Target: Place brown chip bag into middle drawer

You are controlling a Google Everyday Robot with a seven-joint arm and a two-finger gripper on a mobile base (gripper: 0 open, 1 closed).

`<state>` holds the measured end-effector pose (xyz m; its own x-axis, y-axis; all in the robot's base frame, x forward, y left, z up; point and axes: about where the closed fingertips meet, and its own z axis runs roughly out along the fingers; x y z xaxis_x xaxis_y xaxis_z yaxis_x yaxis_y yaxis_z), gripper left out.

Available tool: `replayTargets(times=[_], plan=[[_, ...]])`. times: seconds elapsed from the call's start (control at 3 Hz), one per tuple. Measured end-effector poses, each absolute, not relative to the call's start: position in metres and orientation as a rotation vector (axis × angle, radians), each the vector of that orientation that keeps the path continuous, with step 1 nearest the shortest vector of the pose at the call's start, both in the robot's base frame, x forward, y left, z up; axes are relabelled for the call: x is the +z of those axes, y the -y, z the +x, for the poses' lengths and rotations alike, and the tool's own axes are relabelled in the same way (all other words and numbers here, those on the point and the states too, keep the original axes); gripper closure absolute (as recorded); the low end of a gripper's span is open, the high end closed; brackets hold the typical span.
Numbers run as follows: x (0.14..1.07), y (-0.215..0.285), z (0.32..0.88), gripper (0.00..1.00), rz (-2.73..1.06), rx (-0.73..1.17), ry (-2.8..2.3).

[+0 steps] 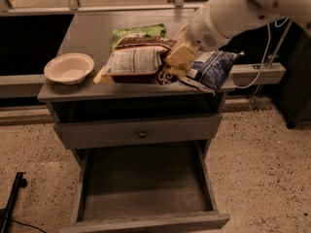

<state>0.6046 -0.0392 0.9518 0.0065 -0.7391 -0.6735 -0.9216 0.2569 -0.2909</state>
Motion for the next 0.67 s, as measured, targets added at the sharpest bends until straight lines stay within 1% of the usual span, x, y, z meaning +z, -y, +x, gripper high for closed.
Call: replayTargets(times=[0.33,0.67], plan=[[0.993,0.038,0.524,1.0,-1.575,0.436,-1.53],[0.959,0.046,0.45,1.0,-1.749,0.387,-1.528]])
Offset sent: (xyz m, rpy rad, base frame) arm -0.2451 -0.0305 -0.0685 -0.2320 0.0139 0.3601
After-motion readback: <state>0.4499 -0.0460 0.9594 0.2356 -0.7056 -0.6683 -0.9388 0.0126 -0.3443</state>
